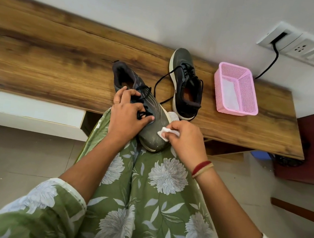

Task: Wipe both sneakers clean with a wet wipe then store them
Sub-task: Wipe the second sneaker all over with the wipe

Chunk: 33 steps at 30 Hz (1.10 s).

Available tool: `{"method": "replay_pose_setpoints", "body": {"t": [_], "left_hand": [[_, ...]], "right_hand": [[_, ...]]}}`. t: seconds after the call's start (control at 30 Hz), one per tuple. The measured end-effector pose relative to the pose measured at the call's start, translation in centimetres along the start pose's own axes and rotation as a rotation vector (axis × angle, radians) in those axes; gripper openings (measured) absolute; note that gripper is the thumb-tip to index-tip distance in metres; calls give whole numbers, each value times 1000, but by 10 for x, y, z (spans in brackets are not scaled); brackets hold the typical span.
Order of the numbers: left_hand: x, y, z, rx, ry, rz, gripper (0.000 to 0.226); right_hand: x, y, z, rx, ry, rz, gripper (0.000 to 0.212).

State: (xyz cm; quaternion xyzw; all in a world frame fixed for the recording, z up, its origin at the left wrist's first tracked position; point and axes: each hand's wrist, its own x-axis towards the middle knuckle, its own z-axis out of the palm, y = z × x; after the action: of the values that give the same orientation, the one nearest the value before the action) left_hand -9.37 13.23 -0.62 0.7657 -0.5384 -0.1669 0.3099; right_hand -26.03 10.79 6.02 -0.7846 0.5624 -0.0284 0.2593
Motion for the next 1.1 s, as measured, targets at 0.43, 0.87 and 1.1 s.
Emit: {"method": "replay_pose_setpoints", "body": {"t": [0.43,0.87,1.1], "left_hand": [[-1,0,1,17,-23,-1,32],[-1,-1,1,-11,1,-14,33],[0,0,2,2,-7,-15,32]], "right_hand": [[46,-1,15,-125,105,22,15],[-20,-21,27,-319,65,-297,14],[-2,-22,21,-319,-14,-252,18]]}}
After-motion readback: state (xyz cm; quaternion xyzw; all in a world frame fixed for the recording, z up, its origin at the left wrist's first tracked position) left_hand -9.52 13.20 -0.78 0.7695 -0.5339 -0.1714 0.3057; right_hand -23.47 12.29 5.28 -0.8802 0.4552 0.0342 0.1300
